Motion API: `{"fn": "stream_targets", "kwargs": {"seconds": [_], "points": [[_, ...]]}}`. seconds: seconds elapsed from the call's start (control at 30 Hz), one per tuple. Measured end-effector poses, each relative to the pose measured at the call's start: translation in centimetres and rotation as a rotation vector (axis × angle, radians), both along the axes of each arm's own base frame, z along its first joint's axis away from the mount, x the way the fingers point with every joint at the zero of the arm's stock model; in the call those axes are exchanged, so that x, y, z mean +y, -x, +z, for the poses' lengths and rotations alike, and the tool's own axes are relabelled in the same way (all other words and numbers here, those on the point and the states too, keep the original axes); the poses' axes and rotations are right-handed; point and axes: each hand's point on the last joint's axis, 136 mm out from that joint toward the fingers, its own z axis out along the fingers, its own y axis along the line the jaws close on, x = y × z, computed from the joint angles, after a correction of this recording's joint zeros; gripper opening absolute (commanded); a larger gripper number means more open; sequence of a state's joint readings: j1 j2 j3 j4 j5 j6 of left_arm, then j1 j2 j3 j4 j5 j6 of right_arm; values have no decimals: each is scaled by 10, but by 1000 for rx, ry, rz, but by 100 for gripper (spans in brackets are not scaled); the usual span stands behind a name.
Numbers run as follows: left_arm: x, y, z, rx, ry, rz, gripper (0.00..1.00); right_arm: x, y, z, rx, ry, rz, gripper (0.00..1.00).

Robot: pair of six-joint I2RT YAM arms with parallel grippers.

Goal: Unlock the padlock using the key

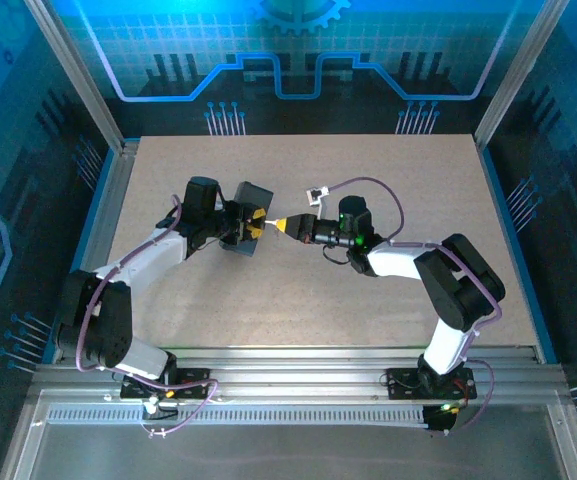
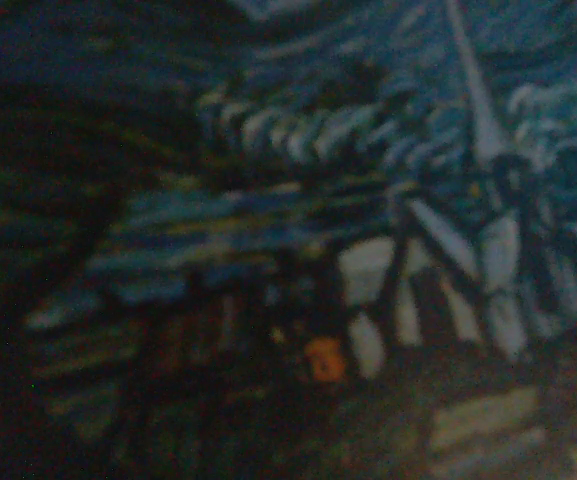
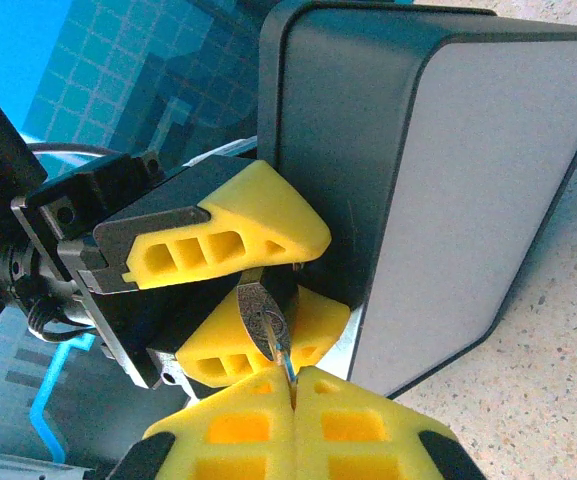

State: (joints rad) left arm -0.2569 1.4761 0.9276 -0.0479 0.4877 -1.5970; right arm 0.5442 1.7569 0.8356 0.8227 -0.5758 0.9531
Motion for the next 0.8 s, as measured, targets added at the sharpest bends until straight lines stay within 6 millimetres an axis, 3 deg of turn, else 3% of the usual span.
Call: {"fn": "stream_targets", "kwargs": {"seconds": [0.8], "points": [[6, -1, -1, 5, -9, 19, 0, 8, -6, 4, 5, -6, 14, 0]]}}
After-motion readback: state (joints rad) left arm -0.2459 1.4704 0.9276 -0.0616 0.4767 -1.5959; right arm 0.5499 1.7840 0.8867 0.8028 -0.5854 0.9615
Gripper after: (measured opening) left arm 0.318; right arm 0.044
